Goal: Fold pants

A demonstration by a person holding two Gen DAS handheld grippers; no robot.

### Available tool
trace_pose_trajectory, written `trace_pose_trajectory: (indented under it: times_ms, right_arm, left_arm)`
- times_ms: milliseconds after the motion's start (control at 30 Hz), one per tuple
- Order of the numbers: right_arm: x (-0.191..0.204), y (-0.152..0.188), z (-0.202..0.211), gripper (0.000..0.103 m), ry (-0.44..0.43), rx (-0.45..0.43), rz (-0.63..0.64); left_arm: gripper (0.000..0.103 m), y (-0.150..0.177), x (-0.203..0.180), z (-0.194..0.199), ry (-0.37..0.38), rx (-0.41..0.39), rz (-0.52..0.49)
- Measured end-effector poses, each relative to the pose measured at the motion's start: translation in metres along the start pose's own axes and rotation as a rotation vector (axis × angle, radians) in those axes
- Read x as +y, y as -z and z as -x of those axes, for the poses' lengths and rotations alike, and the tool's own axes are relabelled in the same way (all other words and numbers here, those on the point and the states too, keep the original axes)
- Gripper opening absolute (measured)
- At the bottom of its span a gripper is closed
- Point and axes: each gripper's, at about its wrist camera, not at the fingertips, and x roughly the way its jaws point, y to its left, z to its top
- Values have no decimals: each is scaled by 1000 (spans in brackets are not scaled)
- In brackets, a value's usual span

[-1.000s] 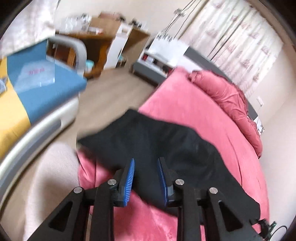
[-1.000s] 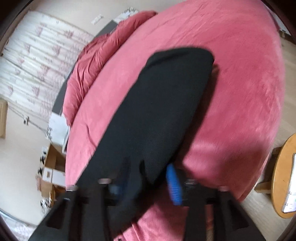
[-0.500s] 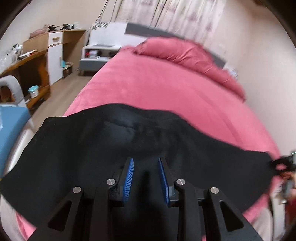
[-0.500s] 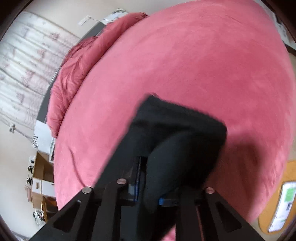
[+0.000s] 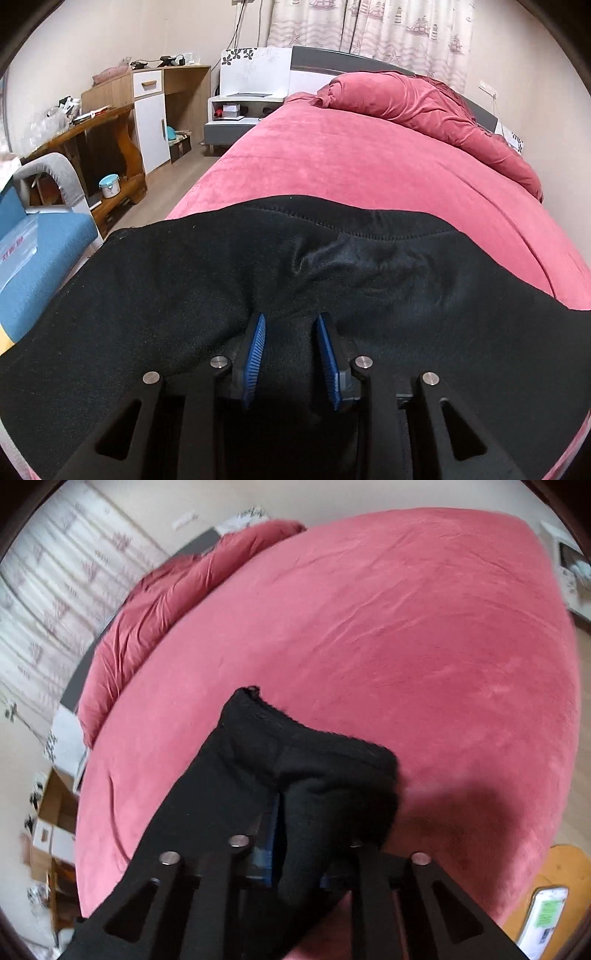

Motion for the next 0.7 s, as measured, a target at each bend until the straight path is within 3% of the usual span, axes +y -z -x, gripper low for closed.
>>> trace_pose_trajectory:
  times_ms: [100, 167, 267, 367, 400, 567, 700]
  right_arm:
    - [2, 10, 22, 40, 118, -85, -56]
    - [15, 20, 41, 59, 236, -156, -30]
    - [51, 40, 68, 59, 250, -265, 117]
    - [100, 73, 76, 59, 137, -247, 307]
    - [122, 87, 74, 59, 43, -194, 373]
    - [215, 145, 50, 59, -239, 62, 594]
    - [296, 189, 24, 59, -356, 234, 746]
  left_arm:
    - [30, 0, 3, -1, 18, 3, 18]
    - [30, 0, 4, 1, 24, 2, 22]
    - [30, -2, 8, 1, 46, 14, 47]
    - [30, -4, 13, 7, 75, 51, 67]
    - [30, -4, 14, 9, 85, 61, 73]
    - [30, -7, 21, 13, 117, 81, 76]
    - [30, -3, 27, 11, 103, 77, 62]
